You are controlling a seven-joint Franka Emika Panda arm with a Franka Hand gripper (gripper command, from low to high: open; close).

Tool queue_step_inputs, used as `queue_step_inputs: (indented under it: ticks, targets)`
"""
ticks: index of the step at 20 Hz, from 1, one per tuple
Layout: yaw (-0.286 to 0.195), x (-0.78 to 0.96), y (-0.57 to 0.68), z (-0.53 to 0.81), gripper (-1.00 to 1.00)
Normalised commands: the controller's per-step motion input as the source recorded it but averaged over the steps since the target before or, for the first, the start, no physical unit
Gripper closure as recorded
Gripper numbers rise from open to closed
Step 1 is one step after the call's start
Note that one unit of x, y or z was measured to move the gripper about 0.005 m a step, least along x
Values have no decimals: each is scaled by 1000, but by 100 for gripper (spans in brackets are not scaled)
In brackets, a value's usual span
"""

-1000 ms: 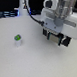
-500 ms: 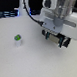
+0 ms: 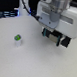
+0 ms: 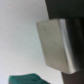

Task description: Open the kcup holder, insert the kcup into the holder, and close the kcup holder

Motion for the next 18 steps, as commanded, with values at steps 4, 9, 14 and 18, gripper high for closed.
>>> queue_step_inputs:
  ticks: [4,9,14,18]
  targets:
    - [-236,-264,-402,247,-100]
    - [-249,-313,-348,167,-100]
    - [-244,-337,-359,53,-100]
    - [-221,-351,-430,6,-100]
